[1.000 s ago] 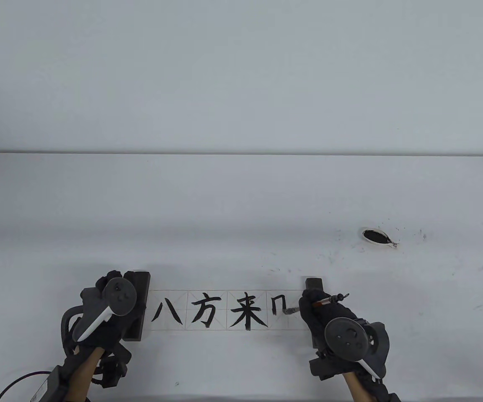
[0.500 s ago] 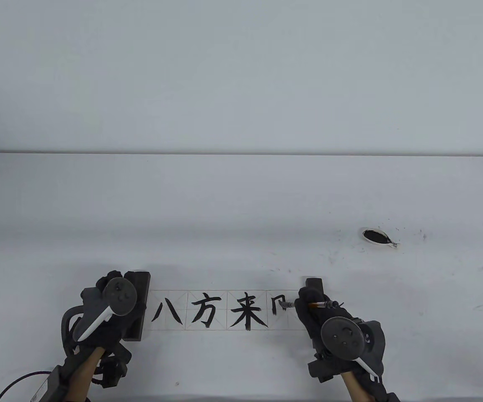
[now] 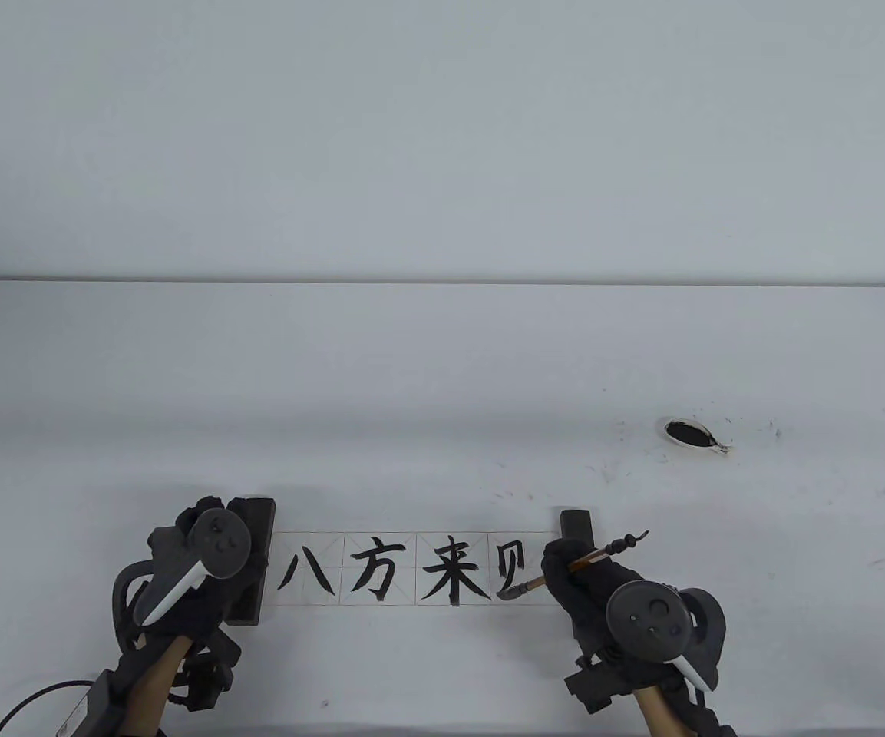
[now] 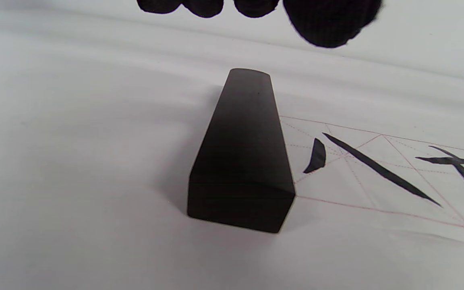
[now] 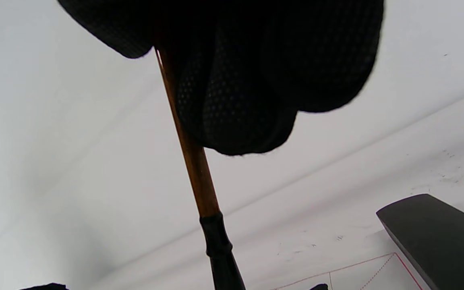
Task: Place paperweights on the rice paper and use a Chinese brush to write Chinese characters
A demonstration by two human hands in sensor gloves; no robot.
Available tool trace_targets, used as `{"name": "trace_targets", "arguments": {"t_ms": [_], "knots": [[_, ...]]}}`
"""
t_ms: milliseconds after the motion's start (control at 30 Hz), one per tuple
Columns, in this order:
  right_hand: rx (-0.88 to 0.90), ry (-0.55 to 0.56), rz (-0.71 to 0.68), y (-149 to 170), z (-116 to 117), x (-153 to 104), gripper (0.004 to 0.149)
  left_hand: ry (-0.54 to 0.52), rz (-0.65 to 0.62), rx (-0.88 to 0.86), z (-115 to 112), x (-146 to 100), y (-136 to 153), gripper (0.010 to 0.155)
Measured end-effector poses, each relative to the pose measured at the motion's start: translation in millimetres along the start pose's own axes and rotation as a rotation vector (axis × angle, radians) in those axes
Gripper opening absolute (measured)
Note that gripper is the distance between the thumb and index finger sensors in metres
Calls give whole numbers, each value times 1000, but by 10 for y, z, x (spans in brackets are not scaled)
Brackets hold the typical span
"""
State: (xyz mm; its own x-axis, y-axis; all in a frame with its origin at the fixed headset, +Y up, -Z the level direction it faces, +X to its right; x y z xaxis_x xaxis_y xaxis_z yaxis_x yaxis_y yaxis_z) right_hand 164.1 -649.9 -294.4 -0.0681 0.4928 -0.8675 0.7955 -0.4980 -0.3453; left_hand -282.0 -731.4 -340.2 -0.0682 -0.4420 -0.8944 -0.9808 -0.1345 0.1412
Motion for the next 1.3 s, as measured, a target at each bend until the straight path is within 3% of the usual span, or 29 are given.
{"name": "trace_targets", "arguments": {"t_ms": [700,833,1000,1300], "knots": [[-146,-55,-19,5,72,-1,41,4,1,1,-3,1,-5,81],[-134,-57,-5,25,52,1,41,6,1,1,-7,1,-3,81],[-92,17,29,84,-62,19,43,8,3,-1,-9,3,-3,81],[-83,-40,59,175,-9,44,44,11,0,0,-10,8,-7,81]]}}
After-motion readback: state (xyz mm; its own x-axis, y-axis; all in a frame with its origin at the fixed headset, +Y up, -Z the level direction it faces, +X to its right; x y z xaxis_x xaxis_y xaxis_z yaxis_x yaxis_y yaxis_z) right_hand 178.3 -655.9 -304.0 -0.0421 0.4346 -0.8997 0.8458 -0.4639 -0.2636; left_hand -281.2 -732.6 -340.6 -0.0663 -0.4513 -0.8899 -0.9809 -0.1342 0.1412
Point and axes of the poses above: the tracker on the back of each hand, its own y axis roughly to the little-finger side, its own x axis roughly from the wrist to the fingertips, z = x × y, the point moved 5 cm from there along x, roughly from the wrist to the fingertips, and after that the axes turned 9 degrees about y, right-handed, at the moved point
